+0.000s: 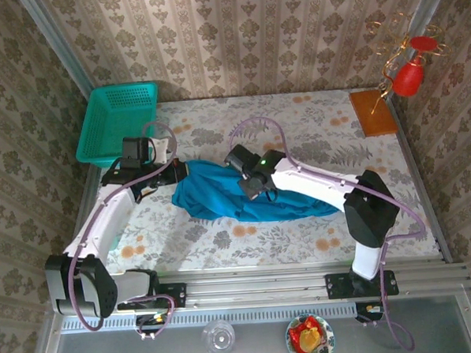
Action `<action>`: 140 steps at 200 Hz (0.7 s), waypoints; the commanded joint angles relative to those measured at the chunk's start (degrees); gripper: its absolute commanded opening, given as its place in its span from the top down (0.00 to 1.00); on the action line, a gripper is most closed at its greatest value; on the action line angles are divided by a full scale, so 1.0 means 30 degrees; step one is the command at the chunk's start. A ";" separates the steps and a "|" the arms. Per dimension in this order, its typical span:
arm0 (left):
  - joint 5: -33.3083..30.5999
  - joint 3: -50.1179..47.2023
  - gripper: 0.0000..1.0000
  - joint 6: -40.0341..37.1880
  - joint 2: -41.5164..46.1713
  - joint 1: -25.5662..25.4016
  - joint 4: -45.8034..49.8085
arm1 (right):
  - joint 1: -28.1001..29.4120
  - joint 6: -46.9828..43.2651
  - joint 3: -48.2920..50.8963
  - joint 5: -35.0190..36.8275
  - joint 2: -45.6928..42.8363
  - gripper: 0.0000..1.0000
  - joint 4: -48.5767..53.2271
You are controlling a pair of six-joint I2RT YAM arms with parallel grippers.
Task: Fold the inside-out t-shirt
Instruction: Turn the T-shirt inside out at the center of the table.
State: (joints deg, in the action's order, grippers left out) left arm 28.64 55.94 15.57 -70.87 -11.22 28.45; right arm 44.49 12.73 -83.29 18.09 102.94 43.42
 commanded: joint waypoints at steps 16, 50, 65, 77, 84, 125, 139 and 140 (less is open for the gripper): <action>-0.0614 -0.0722 1.00 -0.0255 -0.0069 -0.0067 0.0088 | -0.2963 -0.0395 -0.2084 0.1272 -0.0358 1.00 -0.0454; -0.0424 -0.1212 0.99 -0.0233 -0.0790 -0.0039 -0.0429 | -0.5037 -0.0376 -0.3109 0.1489 0.1014 1.00 -0.1707; -0.0732 -0.1568 0.99 -0.0255 -0.0967 -0.0038 -0.0590 | -0.6008 0.0072 -0.3758 0.1121 0.2114 1.00 -0.1631; -0.0947 -0.1890 0.99 -0.0240 -0.1136 0.0046 -0.0891 | -0.6580 0.0336 -0.4499 0.0436 0.3136 1.00 -0.1280; -0.1033 -0.2109 0.99 -0.0247 -0.1322 0.0104 -0.1116 | -0.6832 0.0348 -0.4919 -0.0325 0.3747 1.00 -0.1060; -0.0701 -0.2767 0.98 0.0188 -0.3465 0.0316 -0.2728 | -0.6588 0.0653 -0.7021 -0.4065 0.6087 0.78 0.1741; -0.0744 -0.2855 0.97 0.0337 -0.3985 0.0299 -0.3110 | -0.6297 0.1219 -0.6324 -0.3757 0.5226 0.71 0.2004; -0.0751 -0.2856 0.97 0.0341 -0.4023 0.0306 -0.3118 | -0.6271 0.1271 -0.6258 -0.3736 0.5130 0.71 0.2012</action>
State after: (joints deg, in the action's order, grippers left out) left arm 27.88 48.34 15.49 -80.99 -10.81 20.43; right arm 25.21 13.74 -102.15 8.03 121.67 43.51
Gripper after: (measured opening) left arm 0.048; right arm 0.243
